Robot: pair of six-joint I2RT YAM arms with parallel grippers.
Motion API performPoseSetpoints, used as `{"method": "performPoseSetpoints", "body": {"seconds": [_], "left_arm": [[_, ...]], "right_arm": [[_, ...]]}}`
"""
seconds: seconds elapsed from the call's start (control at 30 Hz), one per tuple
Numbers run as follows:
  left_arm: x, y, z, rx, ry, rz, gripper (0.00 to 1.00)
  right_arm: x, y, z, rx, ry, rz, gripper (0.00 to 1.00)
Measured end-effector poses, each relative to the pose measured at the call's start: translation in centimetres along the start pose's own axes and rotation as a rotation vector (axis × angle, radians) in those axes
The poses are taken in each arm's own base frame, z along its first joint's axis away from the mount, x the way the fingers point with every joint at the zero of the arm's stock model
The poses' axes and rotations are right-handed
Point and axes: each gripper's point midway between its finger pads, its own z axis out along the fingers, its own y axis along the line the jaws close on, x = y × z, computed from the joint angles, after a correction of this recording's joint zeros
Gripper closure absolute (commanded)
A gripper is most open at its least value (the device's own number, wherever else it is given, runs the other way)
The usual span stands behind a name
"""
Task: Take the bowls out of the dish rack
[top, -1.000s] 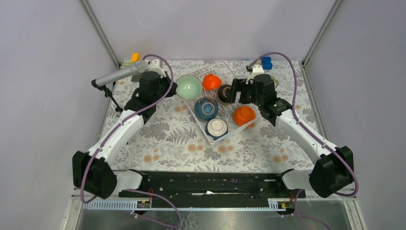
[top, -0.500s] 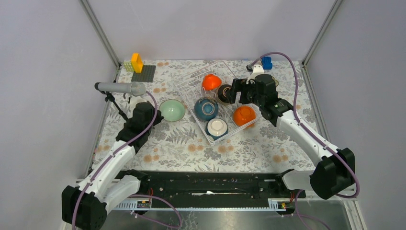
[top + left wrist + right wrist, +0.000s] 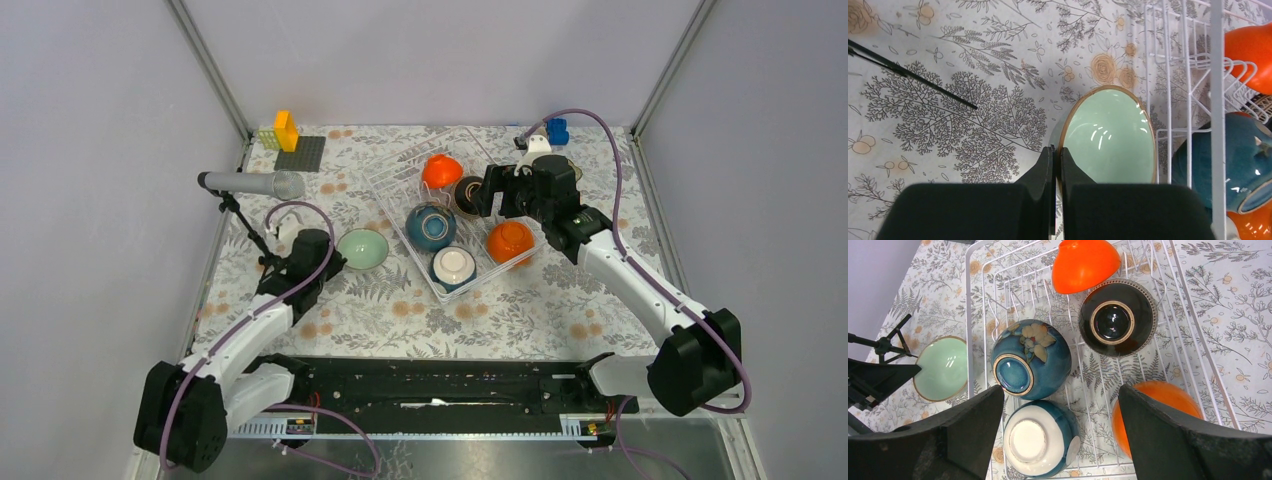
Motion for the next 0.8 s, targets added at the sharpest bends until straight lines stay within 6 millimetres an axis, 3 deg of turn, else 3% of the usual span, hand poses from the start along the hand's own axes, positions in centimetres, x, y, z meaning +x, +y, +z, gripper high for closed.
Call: {"method": "performPoseSetpoints", "body": {"seconds": [0.23,0.43,0.8], "left_arm": [[1.5,1.6,2.0,-0.057,0.023,-0.069,1.0],[0.5,1.8,3.3,-0.059,-0.005,-0.128,1.0],[-1.0,3.0,3.9,-0.1,-0.059,-0.166,1.0]], "right_arm": [[0.0,0.0,0.0,0.0,0.0,0.0,0.09],[0.0,0.0,0.0,0.0,0.0,0.0,0.09],[0.0,0.0,0.0,-0.001,0.001,0.001,0.09]]}}
